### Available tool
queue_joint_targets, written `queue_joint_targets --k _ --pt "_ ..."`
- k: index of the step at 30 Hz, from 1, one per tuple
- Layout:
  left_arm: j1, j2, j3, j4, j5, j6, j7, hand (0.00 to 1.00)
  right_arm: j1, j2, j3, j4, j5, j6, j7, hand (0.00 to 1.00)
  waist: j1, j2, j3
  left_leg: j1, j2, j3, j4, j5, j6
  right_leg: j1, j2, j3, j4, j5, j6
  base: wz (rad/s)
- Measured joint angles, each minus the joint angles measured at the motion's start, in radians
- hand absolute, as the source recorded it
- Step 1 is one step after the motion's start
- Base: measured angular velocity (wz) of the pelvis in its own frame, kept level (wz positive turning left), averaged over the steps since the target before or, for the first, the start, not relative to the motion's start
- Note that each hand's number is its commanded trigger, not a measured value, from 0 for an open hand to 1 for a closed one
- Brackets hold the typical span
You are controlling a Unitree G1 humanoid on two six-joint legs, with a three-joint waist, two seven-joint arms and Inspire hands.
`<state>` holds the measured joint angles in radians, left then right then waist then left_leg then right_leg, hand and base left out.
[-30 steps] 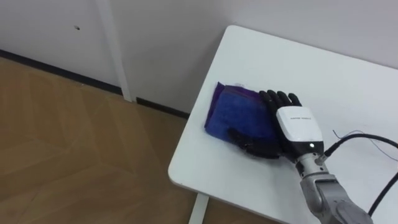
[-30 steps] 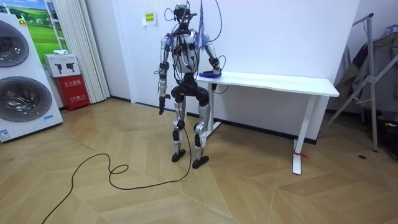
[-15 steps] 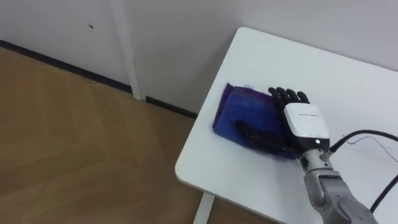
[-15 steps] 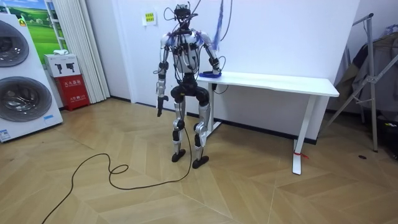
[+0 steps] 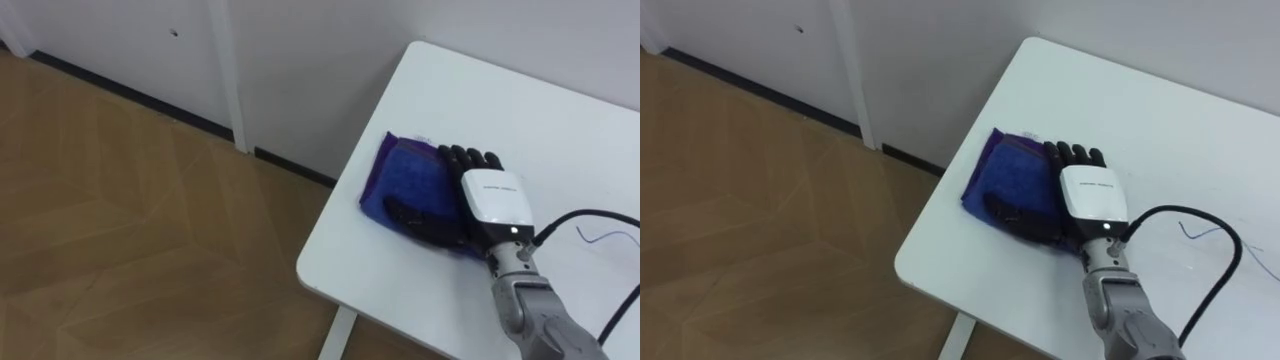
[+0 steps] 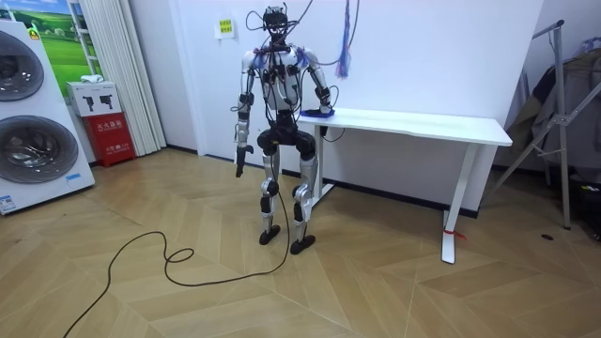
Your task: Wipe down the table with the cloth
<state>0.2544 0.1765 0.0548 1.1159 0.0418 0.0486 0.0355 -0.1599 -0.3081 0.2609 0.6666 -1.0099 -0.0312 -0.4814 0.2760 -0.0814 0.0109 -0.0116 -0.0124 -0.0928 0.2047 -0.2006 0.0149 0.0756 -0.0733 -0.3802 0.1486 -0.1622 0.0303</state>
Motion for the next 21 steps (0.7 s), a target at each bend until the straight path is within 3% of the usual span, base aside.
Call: queue_joint_targets --k 2,3,5,9,13,21 --pt "-0.001 0.001 -0.001 0.0 0.0 0.0 0.0 0.0 -0.017 0.0 0.003 0.033 -0.006 0.0 0.001 0.03 0.0 -0.001 -0.0005 -0.001 0.0 -0.001 0.0 0.001 0.0 0.0 0.0 -0.004 0.0 0.0 0.0 0.0" --pt "-0.004 0.001 -0.001 0.0 -0.001 0.0 -0.001 0.0 -0.026 0.0 0.002 0.06 -0.007 0.0 0.002 0.31 -0.002 -0.003 -0.0015 -0.003 0.0 0.0 0.001 0.001 -0.001 -0.002 -0.001 -0.004 0.0 0.0 0.0 0.0" --pt "-0.005 0.002 -0.001 0.0 -0.001 0.0 -0.006 0.0 -0.027 0.0 0.002 0.065 -0.007 0.001 0.006 1.0 0.001 -0.005 -0.0033 -0.004 0.0 0.0 0.002 0.001 -0.001 -0.003 -0.001 -0.004 0.0 0.0 0.0 0.0" --pt "-0.009 0.002 -0.001 0.003 -0.001 0.0 -0.01 0.0 -0.033 0.002 0.002 0.061 0.004 -0.003 0.008 1.0 0.002 -0.006 -0.0039 -0.011 0.0 0.001 0.003 0.001 -0.001 -0.004 -0.001 -0.004 0.0 0.0 0.0 0.0" --pt "-0.017 0.002 -0.001 0.003 -0.001 0.0 -0.025 0.0 -0.04 0.002 0.002 0.033 0.032 -0.034 -0.018 1.0 0.001 -0.008 -0.0037 -0.013 -0.001 0.001 0.0 0.001 -0.001 -0.003 0.0 -0.004 0.001 0.0 0.0 0.0" --pt "-0.02 0.002 -0.001 -0.003 -0.004 0.0 -0.022 0.0 -0.07 0.002 0.003 0.028 0.05 -0.044 -0.039 1.0 0.003 -0.014 -0.0014 -0.019 -0.001 -0.005 0.0 0.008 -0.005 -0.007 0.0 -0.007 0.002 0.0 0.0 0.02"
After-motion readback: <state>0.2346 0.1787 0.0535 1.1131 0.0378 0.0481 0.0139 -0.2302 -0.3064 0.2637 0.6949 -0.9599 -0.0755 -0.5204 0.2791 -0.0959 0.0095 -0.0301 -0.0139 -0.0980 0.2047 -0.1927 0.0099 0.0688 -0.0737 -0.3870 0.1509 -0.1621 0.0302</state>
